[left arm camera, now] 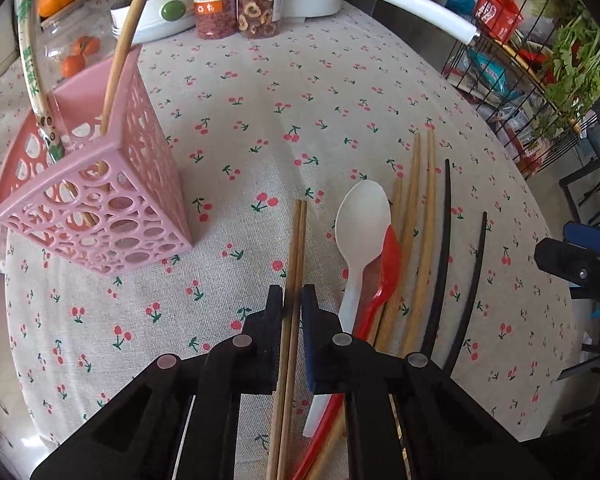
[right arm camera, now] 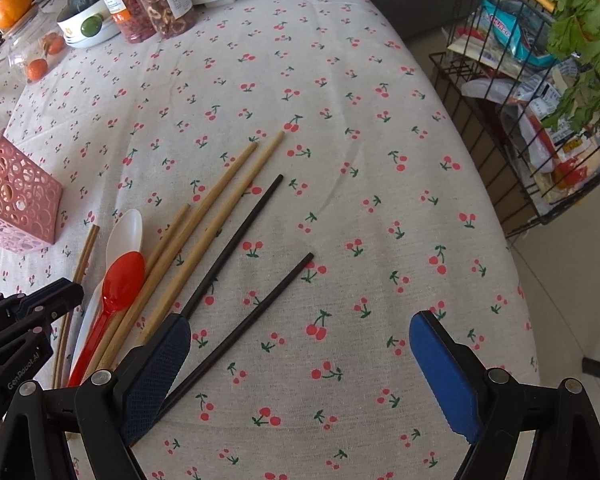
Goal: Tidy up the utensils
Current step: 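Grasp the wooden chopstick pair with the left tool while the right tool grasps a black chopstick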
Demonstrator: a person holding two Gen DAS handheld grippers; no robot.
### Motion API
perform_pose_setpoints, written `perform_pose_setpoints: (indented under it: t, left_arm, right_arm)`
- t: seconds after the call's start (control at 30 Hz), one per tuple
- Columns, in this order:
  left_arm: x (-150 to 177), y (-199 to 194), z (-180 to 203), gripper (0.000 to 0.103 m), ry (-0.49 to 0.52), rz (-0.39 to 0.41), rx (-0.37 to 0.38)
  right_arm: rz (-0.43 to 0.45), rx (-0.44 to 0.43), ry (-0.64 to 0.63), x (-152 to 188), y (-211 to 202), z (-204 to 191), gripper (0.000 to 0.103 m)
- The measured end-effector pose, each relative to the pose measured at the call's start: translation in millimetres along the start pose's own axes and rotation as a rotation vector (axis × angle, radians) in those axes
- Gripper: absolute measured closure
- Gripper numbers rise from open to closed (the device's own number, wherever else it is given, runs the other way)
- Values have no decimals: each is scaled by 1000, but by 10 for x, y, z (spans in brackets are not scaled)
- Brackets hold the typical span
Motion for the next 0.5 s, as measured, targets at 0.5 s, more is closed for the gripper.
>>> perform_pose_setpoints:
  t: [0.5]
  left_arm:
    - [92, -819, -91, 95, -23, 143, 110]
  right_arm:
    - [-174, -18, 137, 113, 533, -2, 31]
Point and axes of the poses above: each gripper's, at about its wrist camera, not at the fingertips, and y roughly the way its jaws point, z to its right, x to its underside, the point moved 8 cm from there along y, roughly the way its jaws point, and after that the axes turned 4 degrees about -z, right-handed, at the moved point
